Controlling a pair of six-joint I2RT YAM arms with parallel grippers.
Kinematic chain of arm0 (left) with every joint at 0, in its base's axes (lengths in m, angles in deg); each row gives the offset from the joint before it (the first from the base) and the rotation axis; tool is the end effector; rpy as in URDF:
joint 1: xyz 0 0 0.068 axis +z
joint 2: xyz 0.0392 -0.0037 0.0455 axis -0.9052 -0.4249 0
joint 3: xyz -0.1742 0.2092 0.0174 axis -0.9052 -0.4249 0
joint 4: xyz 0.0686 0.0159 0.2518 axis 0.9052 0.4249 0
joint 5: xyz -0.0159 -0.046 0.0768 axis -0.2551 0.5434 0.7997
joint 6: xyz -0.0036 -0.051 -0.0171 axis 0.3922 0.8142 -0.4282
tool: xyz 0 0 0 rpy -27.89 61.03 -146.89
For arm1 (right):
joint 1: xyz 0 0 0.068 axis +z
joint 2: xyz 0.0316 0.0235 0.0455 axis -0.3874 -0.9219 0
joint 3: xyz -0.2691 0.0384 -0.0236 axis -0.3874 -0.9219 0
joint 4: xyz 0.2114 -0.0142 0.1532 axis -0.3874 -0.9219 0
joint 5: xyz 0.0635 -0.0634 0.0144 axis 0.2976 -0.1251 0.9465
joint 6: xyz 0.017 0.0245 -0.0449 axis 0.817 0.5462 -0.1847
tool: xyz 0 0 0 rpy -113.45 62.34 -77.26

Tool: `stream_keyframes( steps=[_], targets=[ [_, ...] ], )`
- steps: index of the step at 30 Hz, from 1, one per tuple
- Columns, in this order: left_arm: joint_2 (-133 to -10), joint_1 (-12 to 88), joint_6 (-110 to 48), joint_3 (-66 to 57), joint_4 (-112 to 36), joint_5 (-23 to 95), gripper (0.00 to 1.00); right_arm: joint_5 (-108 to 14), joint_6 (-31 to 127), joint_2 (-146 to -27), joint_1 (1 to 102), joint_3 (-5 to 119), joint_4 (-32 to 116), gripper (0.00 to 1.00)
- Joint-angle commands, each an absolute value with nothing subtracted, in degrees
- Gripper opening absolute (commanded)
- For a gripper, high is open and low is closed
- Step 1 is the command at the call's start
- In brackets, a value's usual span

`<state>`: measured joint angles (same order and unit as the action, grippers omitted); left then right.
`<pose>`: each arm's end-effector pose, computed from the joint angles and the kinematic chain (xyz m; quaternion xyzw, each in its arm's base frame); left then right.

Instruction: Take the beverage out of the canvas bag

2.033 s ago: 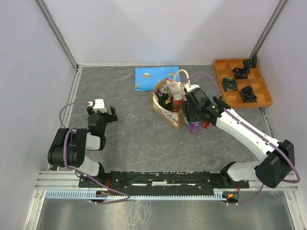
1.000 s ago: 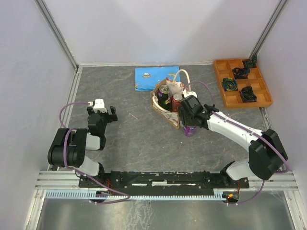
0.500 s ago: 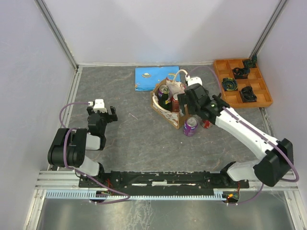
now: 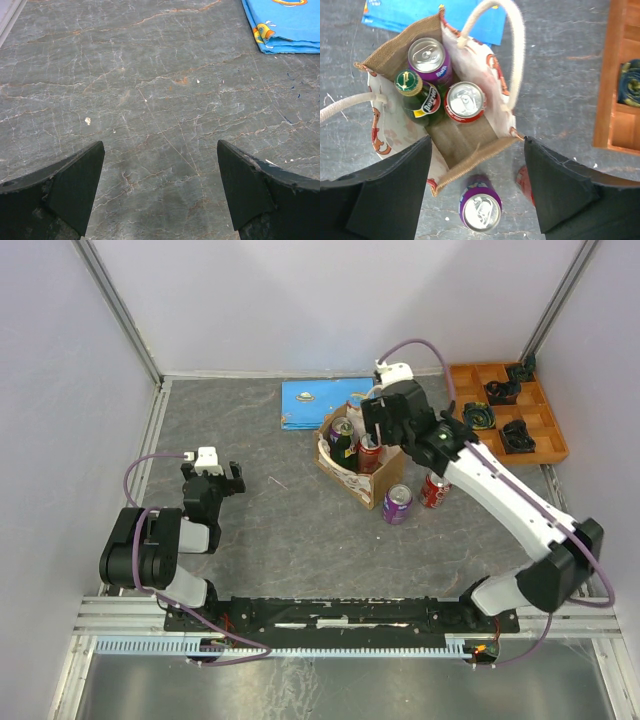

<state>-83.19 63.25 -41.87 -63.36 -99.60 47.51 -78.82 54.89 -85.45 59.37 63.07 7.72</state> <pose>0.2404 -0.0048 0.1397 -0.0088 0.7662 0.0089 0.6424 0.2559 0.1721 0.3803 -0.0764 0.8642 0.0323 0.4963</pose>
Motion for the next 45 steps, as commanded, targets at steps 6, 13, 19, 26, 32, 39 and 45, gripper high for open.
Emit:
stream_keyframes(
  steps=[6, 13, 19, 26, 32, 39, 45],
  targets=[
    [-83.2, 63.45, -42.01, -63.11, -103.12, 48.82, 0.99, -72.71, 52.65, -96.14, 58.99, 67.8, 9.94, 0.74],
    [-83.18, 63.45, -42.01, -63.12, -103.13, 48.82, 0.99, -68.98, 55.25, -102.16, 55.63, 69.11, 9.68, 0.75],
    [-83.22, 63.45, -42.01, -63.12, -103.09, 48.81, 0.99, -65.45, 56.41, -106.35, 53.05, 70.09, 10.42, 0.77],
    [-83.27, 63.45, -41.99, -63.16, -103.42, 48.81, 0.99, -64.68, 56.46, -110.79, 52.44, 72.11, 10.64, 0.78],
    [-83.25, 63.47, -41.92, -63.21, -103.56, 48.75, 0.99, -64.19, 56.88, -114.07, 52.39, 73.33, 10.31, 0.78],
    [-83.34, 63.41, -41.92, -63.21, -103.51, 48.74, 0.99, -64.95, 57.36, -117.16, 52.4, 74.04, 9.13, 0.74],
    [-83.4, 63.46, -41.92, -63.21, -103.5, 48.72, 0.99, -66.05, 58.23, -118.13, 52.38, 73.91, 6.64, 0.72]
  ],
)
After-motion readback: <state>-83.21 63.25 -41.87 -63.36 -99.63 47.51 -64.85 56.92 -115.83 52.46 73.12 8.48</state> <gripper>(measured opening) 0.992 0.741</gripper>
